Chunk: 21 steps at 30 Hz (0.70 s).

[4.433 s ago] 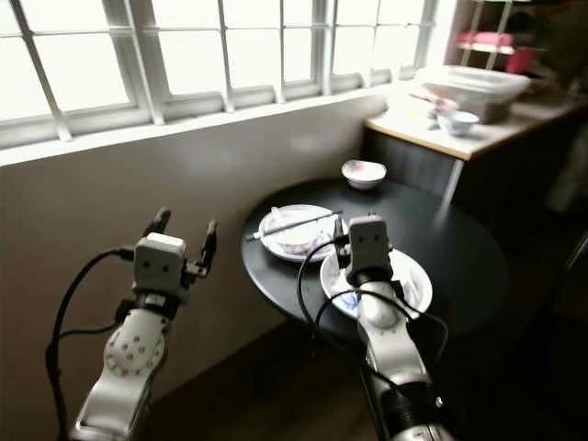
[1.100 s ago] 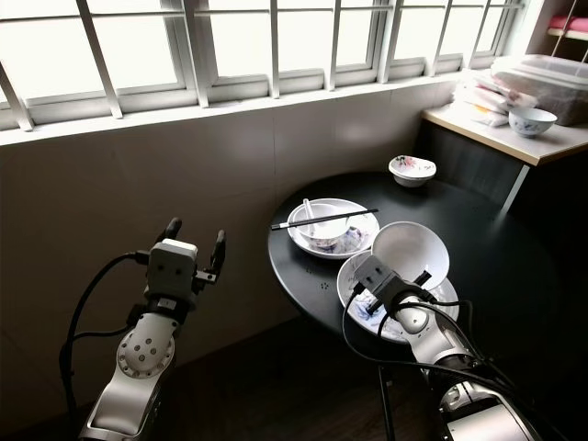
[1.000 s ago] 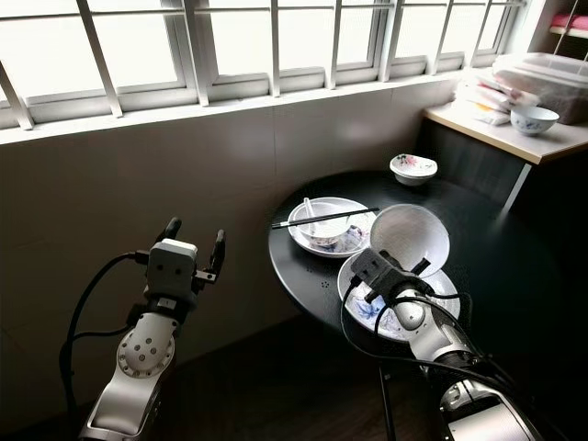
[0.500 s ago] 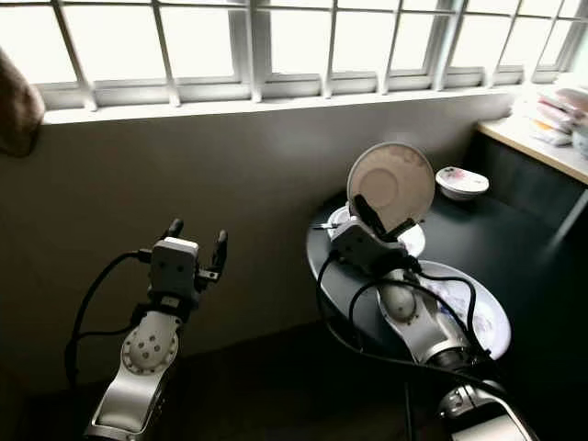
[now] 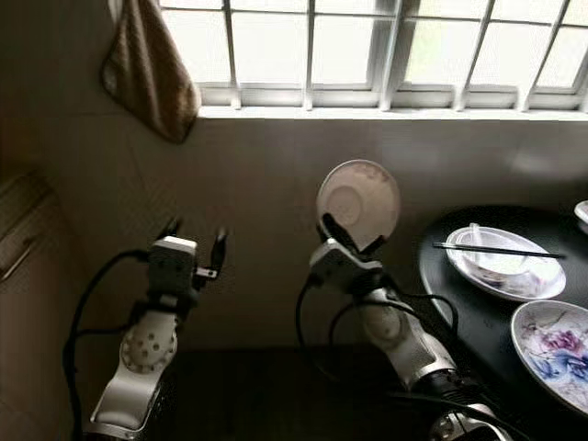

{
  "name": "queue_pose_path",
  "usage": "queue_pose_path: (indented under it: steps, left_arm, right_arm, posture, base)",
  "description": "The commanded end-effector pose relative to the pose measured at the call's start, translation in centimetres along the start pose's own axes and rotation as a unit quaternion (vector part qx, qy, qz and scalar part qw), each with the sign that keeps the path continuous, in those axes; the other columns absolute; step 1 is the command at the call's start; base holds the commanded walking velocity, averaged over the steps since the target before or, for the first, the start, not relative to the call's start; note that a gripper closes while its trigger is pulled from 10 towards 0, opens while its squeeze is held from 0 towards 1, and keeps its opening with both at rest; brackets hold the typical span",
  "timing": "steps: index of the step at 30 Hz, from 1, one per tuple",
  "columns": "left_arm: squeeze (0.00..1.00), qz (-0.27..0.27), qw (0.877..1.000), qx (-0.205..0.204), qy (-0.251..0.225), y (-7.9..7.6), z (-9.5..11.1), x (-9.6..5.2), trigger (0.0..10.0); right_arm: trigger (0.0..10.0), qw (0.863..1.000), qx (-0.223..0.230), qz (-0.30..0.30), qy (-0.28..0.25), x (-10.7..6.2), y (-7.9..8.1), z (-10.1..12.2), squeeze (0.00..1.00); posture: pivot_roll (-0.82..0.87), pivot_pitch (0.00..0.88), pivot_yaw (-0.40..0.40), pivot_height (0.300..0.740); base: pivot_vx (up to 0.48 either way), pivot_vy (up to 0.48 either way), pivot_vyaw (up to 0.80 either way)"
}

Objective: Kitchen organization

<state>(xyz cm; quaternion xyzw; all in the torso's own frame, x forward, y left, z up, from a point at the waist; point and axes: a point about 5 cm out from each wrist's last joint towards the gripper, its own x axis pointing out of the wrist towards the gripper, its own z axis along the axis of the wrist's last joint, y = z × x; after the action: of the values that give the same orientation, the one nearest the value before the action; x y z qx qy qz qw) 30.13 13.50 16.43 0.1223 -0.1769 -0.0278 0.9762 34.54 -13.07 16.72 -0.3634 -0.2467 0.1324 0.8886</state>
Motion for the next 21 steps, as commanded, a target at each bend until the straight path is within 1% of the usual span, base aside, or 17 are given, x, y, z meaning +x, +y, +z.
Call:
queue_pose_path:
  steps: [1,3,7,10,21]
  left_arm:
    - [0.00,0.014,1.000,0.009,-0.007,0.8,0.3,0.1,10.0]
    - [0.00,0.024,1.000,0.010,-0.017,1.0,0.6,0.2,10.0]
    - [0.00,0.033,0.999,0.015,-0.022,1.3,0.8,0.3,10.0]
    - [0.00,0.050,0.998,0.021,-0.025,1.9,1.0,0.5,10.0]
    - [0.00,0.057,0.998,0.026,-0.033,2.2,1.3,0.6,10.0]
  right_arm:
    - [0.0,0.999,-0.003,-0.012,-0.036,0.9,-0.6,1.4,0.00]
    - [0.0,0.999,-0.006,-0.014,-0.043,0.9,-0.8,1.6,0.00]
    - [0.0,0.999,-0.006,-0.016,-0.043,1.0,-0.9,1.7,0.00]
    - [0.0,0.999,-0.006,-0.020,-0.045,1.1,-0.9,1.8,0.00]
    - [0.0,0.998,-0.006,-0.023,-0.054,1.4,-0.8,2.2,0.00]
  posture:
    - [0.03,0.000,-0.036,0.740]
    - [0.03,0.000,-0.036,0.740]
    - [0.04,0.000,-0.035,0.740]
    - [0.04,0.000,-0.035,0.740]
    - [0.04,0.000,-0.035,0.740]
  base:
    - [0.000,0.000,0.80]
    - [0.000,0.000,0.80]
    - [0.000,0.000,0.80]
    - [0.000,0.000,0.80]
    - [0.294,0.000,0.80]
